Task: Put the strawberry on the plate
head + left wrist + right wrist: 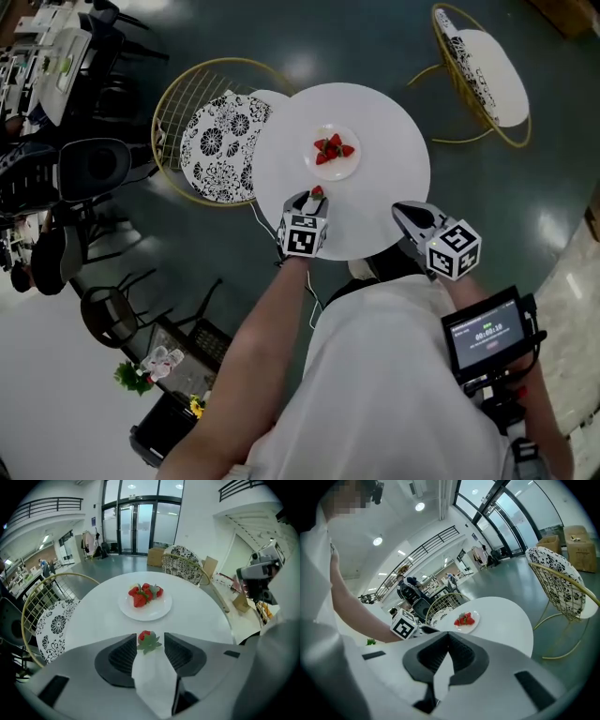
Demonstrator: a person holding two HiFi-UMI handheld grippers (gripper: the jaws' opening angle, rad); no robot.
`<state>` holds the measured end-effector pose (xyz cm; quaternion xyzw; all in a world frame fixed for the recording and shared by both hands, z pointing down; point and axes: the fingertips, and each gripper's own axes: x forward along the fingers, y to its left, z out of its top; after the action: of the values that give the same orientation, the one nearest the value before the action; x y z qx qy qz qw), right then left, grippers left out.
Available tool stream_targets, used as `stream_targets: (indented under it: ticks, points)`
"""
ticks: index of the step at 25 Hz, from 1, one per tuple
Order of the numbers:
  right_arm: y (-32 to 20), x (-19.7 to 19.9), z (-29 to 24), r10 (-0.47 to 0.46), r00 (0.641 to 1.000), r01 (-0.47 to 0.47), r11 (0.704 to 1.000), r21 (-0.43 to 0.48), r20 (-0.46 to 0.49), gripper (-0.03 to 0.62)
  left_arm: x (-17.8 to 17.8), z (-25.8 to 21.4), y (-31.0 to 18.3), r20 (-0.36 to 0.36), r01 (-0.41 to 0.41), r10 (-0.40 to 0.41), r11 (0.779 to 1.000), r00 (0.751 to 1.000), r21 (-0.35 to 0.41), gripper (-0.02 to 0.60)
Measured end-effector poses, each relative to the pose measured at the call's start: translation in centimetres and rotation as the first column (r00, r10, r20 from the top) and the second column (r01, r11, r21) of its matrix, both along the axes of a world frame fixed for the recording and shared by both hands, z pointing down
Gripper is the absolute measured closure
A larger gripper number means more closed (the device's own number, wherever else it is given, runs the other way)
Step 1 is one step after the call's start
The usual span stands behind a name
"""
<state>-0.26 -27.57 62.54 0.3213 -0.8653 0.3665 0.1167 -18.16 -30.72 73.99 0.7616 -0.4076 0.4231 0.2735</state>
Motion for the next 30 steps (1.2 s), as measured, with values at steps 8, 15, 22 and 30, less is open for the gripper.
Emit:
stream_targets:
  ticks: [8,15,22,30]
  points:
    - [0.0,1.2,0.7,0.039,0.999,-0.039,0.999,-0.019,-0.003,0.588,-1.1,2.1,-1.0,0.070,0.076,-0.070,0.994,0.995,-0.074,0.416]
    - [-1.9,3.9,2.0,0.035,0.999,-0.034,0.999,-0.016,0.020,0.588,0.6,2.3,-2.1,0.085,0.138,-0.133,0.988,0.988,-0.063,0.437]
    - [-2.0,3.2,1.6,0.025,0.999,-0.025,1.000,-0.002,0.040,0.588,2.2,0.0,-2.2,0.025,0.118,-0.118,0.993,0.993,-0.012,0.437]
    - [-1.6,4.0,2.1,0.043,0.998,-0.042,0.999,-0.010,0.047,0.588,5.7,-0.5,-4.3,-0.021,0.081,-0.081,0.996,0.997,0.025,0.437]
